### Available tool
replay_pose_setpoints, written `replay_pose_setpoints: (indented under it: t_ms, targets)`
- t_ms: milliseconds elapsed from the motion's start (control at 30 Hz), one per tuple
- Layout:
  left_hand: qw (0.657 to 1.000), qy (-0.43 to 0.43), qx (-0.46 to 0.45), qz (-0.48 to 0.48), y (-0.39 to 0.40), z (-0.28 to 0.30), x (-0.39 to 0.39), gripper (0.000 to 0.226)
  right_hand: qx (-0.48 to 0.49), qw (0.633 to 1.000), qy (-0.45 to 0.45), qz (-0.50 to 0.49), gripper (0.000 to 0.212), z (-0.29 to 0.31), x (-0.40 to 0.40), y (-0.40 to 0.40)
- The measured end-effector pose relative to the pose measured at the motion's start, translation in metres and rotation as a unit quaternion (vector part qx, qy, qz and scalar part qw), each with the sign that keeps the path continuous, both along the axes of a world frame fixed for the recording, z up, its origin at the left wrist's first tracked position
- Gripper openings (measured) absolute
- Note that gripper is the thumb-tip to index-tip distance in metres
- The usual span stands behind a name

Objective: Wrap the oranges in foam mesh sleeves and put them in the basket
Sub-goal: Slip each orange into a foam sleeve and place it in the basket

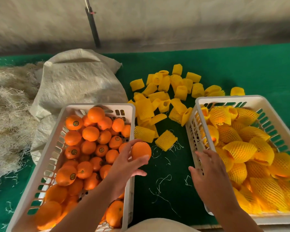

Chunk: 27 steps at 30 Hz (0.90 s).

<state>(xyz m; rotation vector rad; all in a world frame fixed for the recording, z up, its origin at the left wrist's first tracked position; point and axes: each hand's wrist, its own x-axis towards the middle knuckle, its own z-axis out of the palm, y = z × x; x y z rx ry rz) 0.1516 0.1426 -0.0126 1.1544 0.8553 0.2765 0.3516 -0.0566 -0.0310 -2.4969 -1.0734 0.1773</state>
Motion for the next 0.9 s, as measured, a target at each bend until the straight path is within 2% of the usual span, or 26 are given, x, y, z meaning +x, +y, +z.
replay_pose_setpoints:
  t_ms: [67, 100, 167, 300, 400, 567, 667, 767, 900]
  targets:
    - [0.972, 0.085, 0.208, -0.066, 0.0, -0.004, 0.004, 0.073, -0.008, 1.0, 0.001, 0.018, 0.055, -0.005, -0.004, 0.013]
    - [0.943, 0.107, 0.298, -0.1, 0.0, -0.01, 0.007, 0.074, -0.011, 0.999, 0.005, 0.031, 0.053, -0.009, -0.004, 0.02]
    - [0.884, 0.136, 0.417, -0.164, 0.001, -0.021, 0.012, 0.073, -0.033, 0.997, 0.031, 0.062, 0.048, -0.016, -0.002, 0.036]
    - [0.769, 0.203, 0.554, -0.245, -0.006, -0.042, 0.019, 0.073, -0.078, 0.977, 0.16, 0.119, 0.04, -0.039, 0.011, 0.076]
    - [0.722, 0.215, 0.59, -0.292, -0.011, -0.054, 0.021, 0.072, -0.092, 0.953, 0.268, 0.105, 0.037, -0.054, 0.021, 0.109]
    - [0.721, 0.207, 0.583, -0.311, -0.005, -0.063, 0.025, 0.07, -0.066, 0.893, 0.444, 0.022, 0.039, -0.07, 0.027, 0.163]
    - [0.739, 0.205, 0.554, -0.325, -0.003, -0.066, 0.026, 0.072, -0.052, 0.852, 0.521, -0.023, 0.043, -0.077, 0.025, 0.193]
    - [0.752, 0.199, 0.538, -0.326, 0.0, -0.072, 0.027, 0.073, -0.046, 0.821, 0.567, -0.057, 0.043, -0.084, 0.022, 0.215]
    - [0.756, 0.2, 0.516, -0.349, 0.006, -0.077, 0.03, 0.072, -0.023, 0.803, 0.59, -0.079, 0.038, -0.093, 0.017, 0.237]
